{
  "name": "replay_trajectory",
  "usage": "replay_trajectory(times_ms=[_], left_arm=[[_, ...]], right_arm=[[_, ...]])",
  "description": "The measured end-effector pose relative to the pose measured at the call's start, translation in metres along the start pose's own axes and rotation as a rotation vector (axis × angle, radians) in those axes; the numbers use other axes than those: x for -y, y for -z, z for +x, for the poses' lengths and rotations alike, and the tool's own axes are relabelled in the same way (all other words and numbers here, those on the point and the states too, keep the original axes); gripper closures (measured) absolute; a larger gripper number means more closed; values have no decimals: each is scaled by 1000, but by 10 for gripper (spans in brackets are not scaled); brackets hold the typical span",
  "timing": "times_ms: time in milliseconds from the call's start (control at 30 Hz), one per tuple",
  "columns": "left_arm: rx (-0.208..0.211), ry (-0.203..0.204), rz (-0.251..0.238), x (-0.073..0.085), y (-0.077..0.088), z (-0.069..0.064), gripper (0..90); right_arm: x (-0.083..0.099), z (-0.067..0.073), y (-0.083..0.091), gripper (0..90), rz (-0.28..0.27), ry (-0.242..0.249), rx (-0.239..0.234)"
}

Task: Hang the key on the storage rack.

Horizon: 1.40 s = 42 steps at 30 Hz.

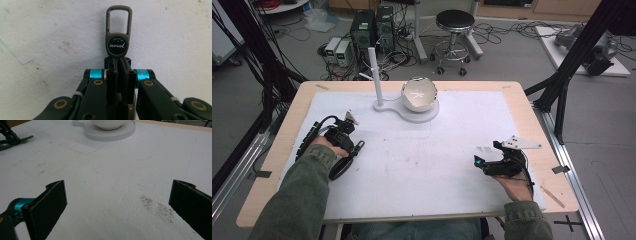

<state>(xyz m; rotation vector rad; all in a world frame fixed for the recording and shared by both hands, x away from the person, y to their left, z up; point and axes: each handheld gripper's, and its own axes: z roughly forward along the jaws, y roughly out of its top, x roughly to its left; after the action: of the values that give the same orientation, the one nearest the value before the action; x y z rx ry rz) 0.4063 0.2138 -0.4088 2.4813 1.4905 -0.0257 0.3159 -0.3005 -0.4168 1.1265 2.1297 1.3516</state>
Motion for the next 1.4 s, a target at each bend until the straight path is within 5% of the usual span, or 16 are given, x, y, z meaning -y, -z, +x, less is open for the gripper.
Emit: replay_trajectory(times_ms=[400, 800, 1400], left_arm=[[41, -45, -2, 2, 13, 3, 844], [85, -125, -41, -10, 55, 0, 842], [89, -141, -104, -31, 101, 7, 841]], right_arm=[[0, -1, 0, 6, -3, -5, -5], [0, -2, 0, 6, -14, -22, -8], [1, -2, 0, 6, -8, -21, -11]])
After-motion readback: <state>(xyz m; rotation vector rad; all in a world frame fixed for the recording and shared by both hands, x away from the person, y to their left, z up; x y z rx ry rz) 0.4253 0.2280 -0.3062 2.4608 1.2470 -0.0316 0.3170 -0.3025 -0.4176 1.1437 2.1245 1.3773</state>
